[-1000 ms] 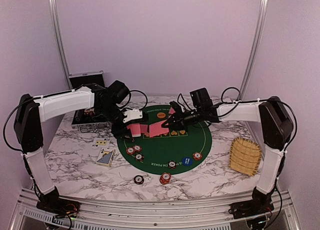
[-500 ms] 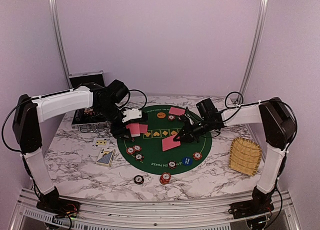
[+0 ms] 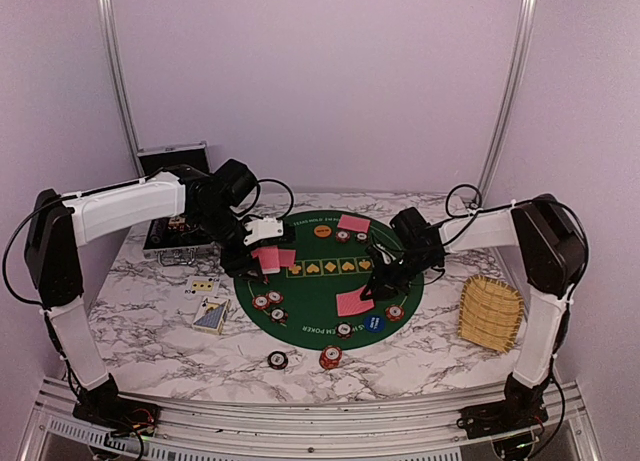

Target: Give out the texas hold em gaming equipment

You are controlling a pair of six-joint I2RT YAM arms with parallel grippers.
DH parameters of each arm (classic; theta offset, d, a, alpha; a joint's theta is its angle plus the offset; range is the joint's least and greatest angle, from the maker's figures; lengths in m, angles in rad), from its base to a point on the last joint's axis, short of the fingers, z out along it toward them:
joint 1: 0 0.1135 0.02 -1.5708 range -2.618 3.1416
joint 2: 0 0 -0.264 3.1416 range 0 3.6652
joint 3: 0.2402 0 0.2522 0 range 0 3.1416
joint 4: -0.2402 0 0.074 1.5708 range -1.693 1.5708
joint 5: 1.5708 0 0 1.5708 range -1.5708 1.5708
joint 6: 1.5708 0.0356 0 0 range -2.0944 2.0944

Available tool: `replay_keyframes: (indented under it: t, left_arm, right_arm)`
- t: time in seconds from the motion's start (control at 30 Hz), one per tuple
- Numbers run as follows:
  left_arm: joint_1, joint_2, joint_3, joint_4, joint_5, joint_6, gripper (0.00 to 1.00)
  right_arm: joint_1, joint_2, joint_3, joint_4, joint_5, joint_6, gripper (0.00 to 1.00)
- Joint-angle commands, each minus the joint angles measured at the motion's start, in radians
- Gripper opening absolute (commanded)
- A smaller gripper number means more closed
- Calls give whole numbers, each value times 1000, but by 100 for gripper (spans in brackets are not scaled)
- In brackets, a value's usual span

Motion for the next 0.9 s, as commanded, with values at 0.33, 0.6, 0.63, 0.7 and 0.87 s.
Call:
replay_keyframes:
  t: [0.33,0.6,0.63,0.7,0.87]
  left_arm:
    - [3,-37,-7,-35,31,3,0]
    - [3,-38,-7,-45,42,7,0]
    - [3,-38,-8,-46,41,7,0]
    - [3,-39,-7,-46,42,7,0]
    - [1,-29,22,-46,40,-10,0]
  right_arm:
    - [-9,30,92,-126,198,-111,22]
    - [-14,18,139,-162,266,-120,53]
    - [-14,11,148,-168,284,-118,57]
    - [-15,-8,160,-165,278,-110,68]
    - [-18,-69,141,-42,173,-28,84]
